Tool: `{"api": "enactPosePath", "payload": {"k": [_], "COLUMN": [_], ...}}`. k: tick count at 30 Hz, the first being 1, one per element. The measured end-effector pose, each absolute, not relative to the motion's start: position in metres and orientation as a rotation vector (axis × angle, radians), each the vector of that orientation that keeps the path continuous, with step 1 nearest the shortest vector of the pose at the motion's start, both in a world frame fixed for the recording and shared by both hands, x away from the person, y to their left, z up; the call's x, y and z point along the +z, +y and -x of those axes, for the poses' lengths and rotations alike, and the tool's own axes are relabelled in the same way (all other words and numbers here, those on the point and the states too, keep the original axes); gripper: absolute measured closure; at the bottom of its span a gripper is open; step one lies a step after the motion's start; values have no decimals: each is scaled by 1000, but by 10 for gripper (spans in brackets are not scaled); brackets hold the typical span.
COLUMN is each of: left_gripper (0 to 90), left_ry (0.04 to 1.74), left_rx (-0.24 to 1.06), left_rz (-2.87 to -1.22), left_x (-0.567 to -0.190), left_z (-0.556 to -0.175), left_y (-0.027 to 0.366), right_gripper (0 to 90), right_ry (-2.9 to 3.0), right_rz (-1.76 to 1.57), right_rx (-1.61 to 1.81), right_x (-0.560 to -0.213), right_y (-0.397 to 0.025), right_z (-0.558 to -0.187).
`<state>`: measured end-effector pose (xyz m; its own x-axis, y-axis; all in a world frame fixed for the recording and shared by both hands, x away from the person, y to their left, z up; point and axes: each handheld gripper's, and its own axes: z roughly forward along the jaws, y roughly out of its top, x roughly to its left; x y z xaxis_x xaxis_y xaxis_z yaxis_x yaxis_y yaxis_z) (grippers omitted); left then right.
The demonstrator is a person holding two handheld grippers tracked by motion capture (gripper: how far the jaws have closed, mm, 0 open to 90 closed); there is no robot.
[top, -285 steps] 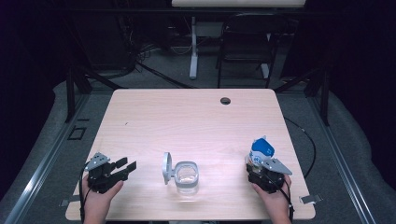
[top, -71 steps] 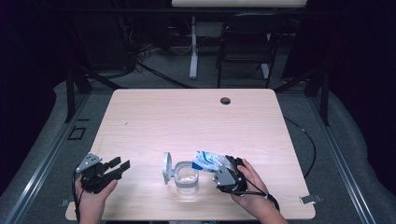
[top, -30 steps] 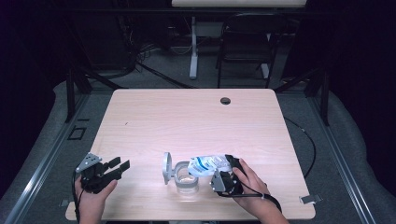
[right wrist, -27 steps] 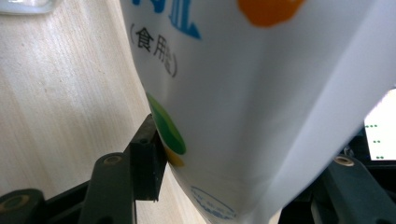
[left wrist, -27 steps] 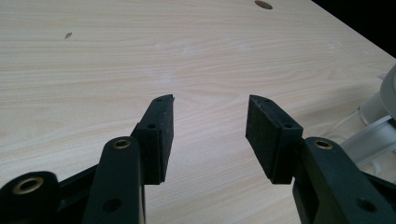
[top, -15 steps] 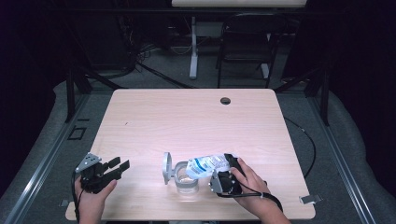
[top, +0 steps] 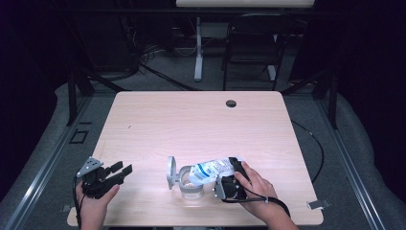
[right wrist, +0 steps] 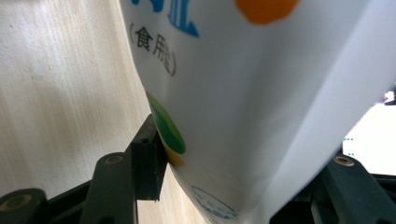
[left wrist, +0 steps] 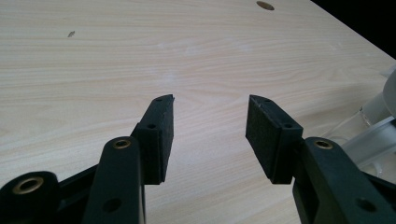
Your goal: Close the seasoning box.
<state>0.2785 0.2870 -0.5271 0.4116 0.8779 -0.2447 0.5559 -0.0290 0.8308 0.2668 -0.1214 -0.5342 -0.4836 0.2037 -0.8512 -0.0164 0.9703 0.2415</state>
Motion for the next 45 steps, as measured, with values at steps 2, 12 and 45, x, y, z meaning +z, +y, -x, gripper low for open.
{"api": "enactPosePath", "payload": {"k": [2,12,45], "left_gripper": [521,522,521], "left_ry": [1262,1261,1263], "left_rx": [420,422,425], "left_rz": [-1707,-1707,-1702], "left_x": [-527,-527,-527], "left_z": [-279,-278,-278], "left_y": [287,287,287], "right_gripper": [436,437,439], "right_ry": [2052,2036,2002], "right_rz": [-121,-85,11], "right_rx": [261,222,145], "right_x": [-534,-533,-525], "right_y": [-121,-120,-118], "right_z": [-267,-267,-268]}}
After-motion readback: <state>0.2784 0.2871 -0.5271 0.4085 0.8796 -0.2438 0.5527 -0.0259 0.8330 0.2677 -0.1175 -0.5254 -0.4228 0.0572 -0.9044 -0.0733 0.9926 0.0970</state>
